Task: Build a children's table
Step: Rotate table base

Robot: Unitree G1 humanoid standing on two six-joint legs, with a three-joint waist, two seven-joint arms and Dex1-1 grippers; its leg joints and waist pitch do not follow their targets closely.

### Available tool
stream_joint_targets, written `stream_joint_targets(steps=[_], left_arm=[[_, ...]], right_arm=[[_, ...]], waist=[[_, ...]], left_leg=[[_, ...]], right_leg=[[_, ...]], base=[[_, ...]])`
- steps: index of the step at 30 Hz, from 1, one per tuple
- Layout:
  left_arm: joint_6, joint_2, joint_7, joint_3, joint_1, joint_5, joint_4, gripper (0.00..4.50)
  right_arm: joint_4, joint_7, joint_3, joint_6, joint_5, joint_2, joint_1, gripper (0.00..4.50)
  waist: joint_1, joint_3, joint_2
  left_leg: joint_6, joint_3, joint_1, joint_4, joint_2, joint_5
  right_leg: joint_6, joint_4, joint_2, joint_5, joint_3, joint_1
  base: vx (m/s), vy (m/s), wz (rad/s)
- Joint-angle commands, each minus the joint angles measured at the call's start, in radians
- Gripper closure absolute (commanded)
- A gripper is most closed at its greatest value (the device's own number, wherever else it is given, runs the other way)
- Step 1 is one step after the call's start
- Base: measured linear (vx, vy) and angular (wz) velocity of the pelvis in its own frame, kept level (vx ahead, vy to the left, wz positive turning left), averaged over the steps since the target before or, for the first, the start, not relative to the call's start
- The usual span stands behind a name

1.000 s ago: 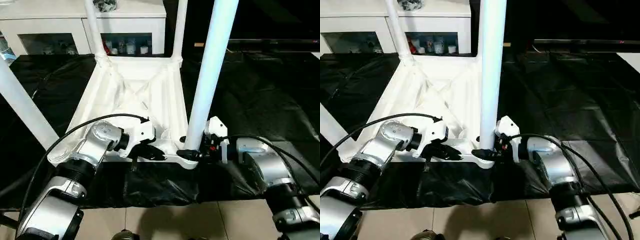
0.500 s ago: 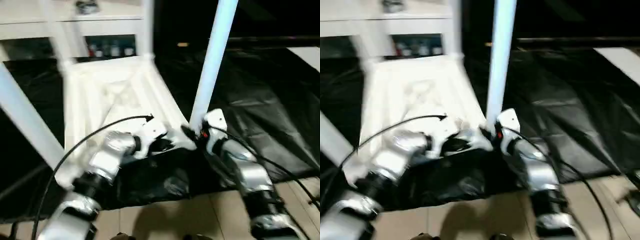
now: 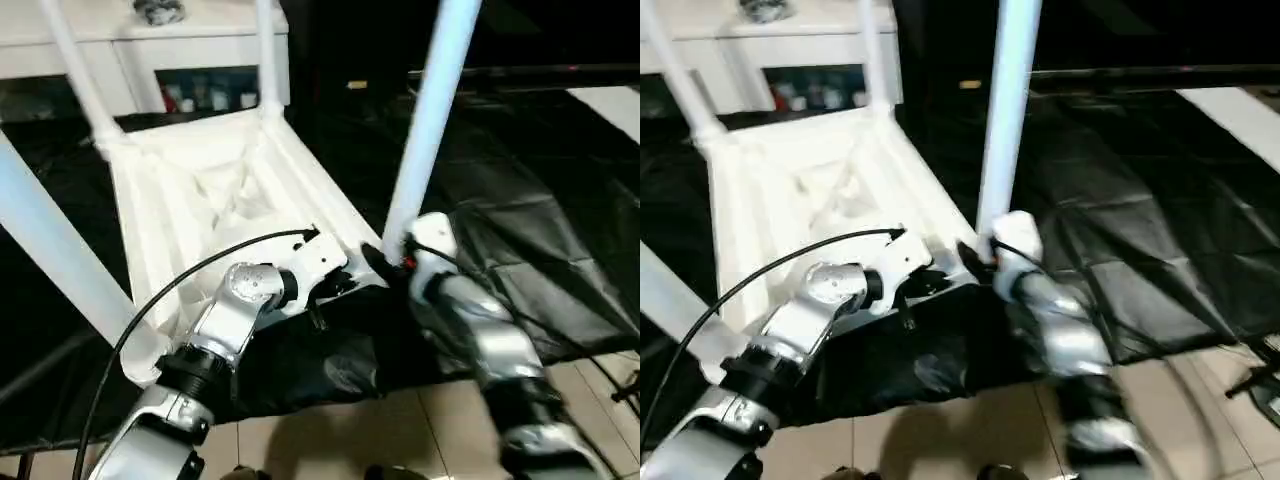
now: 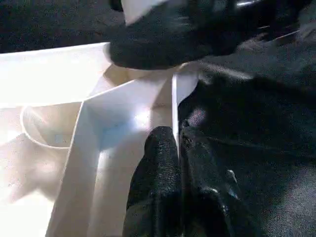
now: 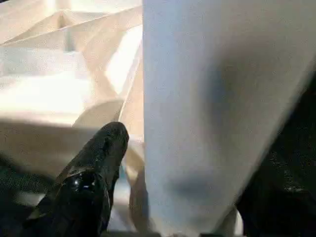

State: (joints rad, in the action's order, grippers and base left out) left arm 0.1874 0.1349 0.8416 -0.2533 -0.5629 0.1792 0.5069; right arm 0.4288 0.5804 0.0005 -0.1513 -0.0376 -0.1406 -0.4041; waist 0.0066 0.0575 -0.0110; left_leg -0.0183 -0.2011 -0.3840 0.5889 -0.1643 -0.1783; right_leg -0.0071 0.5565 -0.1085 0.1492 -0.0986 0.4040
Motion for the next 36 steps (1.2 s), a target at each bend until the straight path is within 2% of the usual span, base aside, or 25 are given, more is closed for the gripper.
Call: stream_joint_targets(steps=[1, 2, 3, 4, 5, 6, 7, 8, 9, 10, 11, 13, 14, 17, 20, 25, 30, 31, 33, 34, 36], left_arm=[[-0.059, 0.007, 0.000, 0.016, -0.059, -0.024, -0.002, 4.50], [-0.068, 0.017, 0.013, 0.016, -0.063, -0.025, 0.009, 4.50], [-0.083, 0.034, 0.032, 0.016, -0.067, -0.026, 0.026, 4.50], [-0.088, 0.038, 0.036, 0.015, -0.069, -0.026, 0.032, 4.50], [-0.089, 0.038, 0.037, 0.015, -0.069, -0.027, 0.033, 4.50], [-0.103, 0.045, 0.049, 0.011, -0.073, -0.032, 0.048, 4.50], [-0.103, 0.045, 0.049, 0.011, -0.073, -0.032, 0.048, 4.50], [-0.122, 0.052, 0.065, 0.005, -0.077, -0.035, 0.062, 4.50], [-0.143, 0.065, 0.097, -0.004, -0.083, -0.041, 0.079, 4.50], [-0.159, 0.071, 0.120, -0.008, -0.086, -0.046, 0.087, 4.50], [-0.168, 0.074, 0.133, -0.011, -0.087, -0.049, 0.091, 4.50], [-0.183, 0.080, 0.152, -0.016, -0.092, -0.051, 0.101, 4.50], [-0.197, 0.084, 0.170, -0.021, -0.094, -0.054, 0.106, 4.50], [-0.236, 0.101, 0.240, -0.040, -0.095, -0.072, 0.108, 4.50], [-0.253, 0.106, 0.273, -0.046, -0.098, -0.084, 0.113, 4.50], [-0.320, 0.116, 0.336, -0.059, -0.117, -0.090, 0.159, 4.50], [-0.368, 0.117, 0.291, -0.039, -0.135, -0.086, 0.216, 4.50], [-0.340, 0.123, 0.302, -0.027, -0.129, -0.102, 0.202, 4.50], [-0.313, 0.128, 0.316, -0.015, -0.121, -0.119, 0.185, 4.06], [-0.289, 0.128, 0.314, 0.006, -0.113, -0.141, 0.164, 3.95], [-0.221, 0.131, 0.314, 0.050, -0.086, -0.196, 0.091, 3.92]], right_arm=[[-0.060, 0.133, 0.054, -0.032, -0.035, -0.040, 0.045, 0.77], [-0.103, 0.197, 0.059, -0.042, -0.052, -0.088, 0.071, 0.77], [-0.172, 0.300, 0.060, -0.051, -0.081, -0.169, 0.114, 0.52], [-0.188, 0.326, 0.059, -0.050, -0.089, -0.191, 0.125, 0.47], [-0.191, 0.331, 0.058, -0.050, -0.091, -0.195, 0.127, 0.47], [-0.217, 0.375, 0.052, -0.051, -0.108, -0.233, 0.144, 0.31], [-0.217, 0.375, 0.052, -0.051, -0.108, -0.233, 0.144, 0.31], [-0.229, 0.408, 0.042, -0.061, -0.125, -0.261, 0.153, 0.09], [-0.245, 0.462, 0.013, -0.076, -0.157, -0.316, 0.164, 0.04], [-0.237, 0.466, -0.012, -0.084, -0.167, -0.339, 0.159, 0.01], [-0.231, 0.463, -0.028, -0.087, -0.172, -0.350, 0.155, 0.01], [-0.216, 0.451, -0.057, -0.086, -0.182, -0.368, 0.144, 0.01], [-0.210, 0.450, -0.072, -0.088, -0.190, -0.380, 0.141, 0.01], [-0.202, 0.467, -0.098, -0.090, -0.207, -0.416, 0.140, 0.01], [-0.198, 0.475, -0.105, -0.086, -0.210, -0.426, 0.140, 0.01], [-0.249, 0.521, -0.085, -0.116, -0.241, -0.443, 0.163, 0.01], [-0.311, 0.538, -0.052, -0.140, -0.253, -0.454, 0.191, 0.01], [-0.334, 0.537, -0.044, -0.140, -0.250, -0.455, 0.200, 0.01], [-0.351, 0.538, -0.038, -0.143, -0.250, -0.457, 0.207, 0.00], [-0.369, 0.545, -0.033, -0.157, -0.258, -0.460, 0.214, 0.00], [-0.403, 0.565, -0.021, -0.178, -0.271, -0.472, 0.227, 0.00]], waist=[[0.006, -0.065, 0.001], [0.009, -0.064, -0.005], [0.017, -0.066, 0.003], [0.017, -0.066, 0.003], [0.027, -0.068, 0.005], [0.030, -0.070, -0.005], [0.028, -0.073, 0.001], [0.026, -0.074, 0.000], [0.029, -0.075, -0.001], [0.035, -0.076, 0.004], [0.037, -0.075, 0.003], [0.043, -0.075, 0.000], [0.044, -0.075, 0.004], [0.052, -0.073, 0.002], [0.064, -0.074, -0.001], [0.084, -0.075, -0.002], [0.094, -0.078, -0.004], [0.096, -0.077, -0.007], [0.096, -0.076, -0.004], [0.096, -0.075, -0.006], [0.099, -0.074, -0.007]], left_leg=[[0.017, 0.039, 0.022, -0.087, -0.070, -0.388], [0.023, 0.036, 0.024, -0.085, -0.069, -0.386], [0.039, 0.030, 0.031, -0.079, -0.068, -0.378], [0.039, 0.030, 0.031, -0.079, -0.068, -0.378], [0.055, 0.030, 0.028, -0.076, -0.070, -0.353], [0.066, 0.033, 0.018, -0.077, -0.070, -0.315], [0.074, 0.035, 0.009, -0.075, -0.072, -0.284], [0.082, 0.036, 0.005, -0.074, -0.070, -0.265], [0.085, 0.035, 0.010, -0.072, -0.071, -0.264], [0.093, 0.030, 0.017, -0.067, -0.071, -0.251], [0.096, 0.031, 0.014, -0.067, -0.072, -0.236], [0.101, 0.029, 0.016, -0.065, -0.073, -0.208], [0.100, 0.027, 0.018, -0.065, -0.073, -0.213], [0.094, 0.027, 0.022, -0.065, -0.073, -0.224], [0.078, 0.025, 0.026, -0.066, -0.077, -0.228], [0.073, 0.023, 0.029, -0.065, -0.079, -0.229], [0.070, 0.025, 0.026, -0.065, -0.079, -0.226], [0.066, 0.026, 0.026, -0.066, -0.079, -0.230], [0.059, 0.027, 0.025, -0.068, -0.079, -0.241], [0.053, 0.027, 0.025, -0.069, -0.078, -0.251], [0.046, 0.030, 0.024, -0.071, -0.083, -0.253]], right_leg=[[-0.171, -0.069, -0.056, 0.335, 0.053, -0.036], [-0.175, -0.069, -0.056, 0.332, 0.055, -0.034], [-0.182, -0.071, -0.057, 0.335, 0.057, -0.033], [-0.182, -0.071, -0.057, 0.335, 0.057, -0.033], [-0.180, -0.068, -0.059, 0.333, 0.058, -0.039], [-0.191, -0.062, -0.061, 0.303, 0.057, -0.045], [-0.196, -0.056, -0.061, 0.273, 0.053, -0.051], [-0.202, -0.055, -0.060, 0.257, 0.051, -0.054], [-0.205, -0.056, -0.059, 0.256, 0.051, -0.051], [-0.217, -0.056, -0.058, 0.240, 0.053, -0.049], [-0.223, -0.052, -0.059, 0.231, 0.053, -0.052], [-0.240, -0.047, -0.056, 0.206, 0.052, -0.049], [-0.239, -0.049, -0.055, 0.220, 0.051, -0.049], [-0.229, -0.054, -0.058, 0.264, 0.050, -0.048], [-0.228, -0.051, -0.056, 0.265, 0.050, -0.044], [-0.223, -0.050, -0.056, 0.253, 0.050, -0.044], [-0.220, -0.046, -0.060, 0.243, 0.049, -0.048], [-0.219, -0.046, -0.059, 0.244, 0.049, -0.047], [-0.214, -0.047, -0.061, 0.262, 0.049, -0.049], [-0.211, -0.050, -0.061, 0.279, 0.049, -0.049], [-0.225, -0.045, -0.065, 0.273, 0.050, -0.052]], base=[[0.000, 0.000, 0.00], [0.000, 0.000, 0.00], [0.000, 0.000, 0.00], [0.000, 0.000, 0.00], [0.000, 0.000, 0.00], [0.000, 0.000, 0.00], [0.000, 0.000, 0.00], [0.000, 0.000, 0.00], [0.000, 0.000, 0.00], [0.000, 0.000, 0.00], [0.000, 0.000, 0.00], [0.000, 0.000, 0.00], [0.000, 0.000, 0.00], [0.000, 0.000, 0.00], [0.000, 0.000, 0.00], [0.000, 0.000, 0.00], [0.000, 0.000, 0.00], [0.000, 0.000, 0.00], [0.000, 0.000, 0.00], [0.000, 0.000, 0.00], [0.000, 0.000, 0.00]])
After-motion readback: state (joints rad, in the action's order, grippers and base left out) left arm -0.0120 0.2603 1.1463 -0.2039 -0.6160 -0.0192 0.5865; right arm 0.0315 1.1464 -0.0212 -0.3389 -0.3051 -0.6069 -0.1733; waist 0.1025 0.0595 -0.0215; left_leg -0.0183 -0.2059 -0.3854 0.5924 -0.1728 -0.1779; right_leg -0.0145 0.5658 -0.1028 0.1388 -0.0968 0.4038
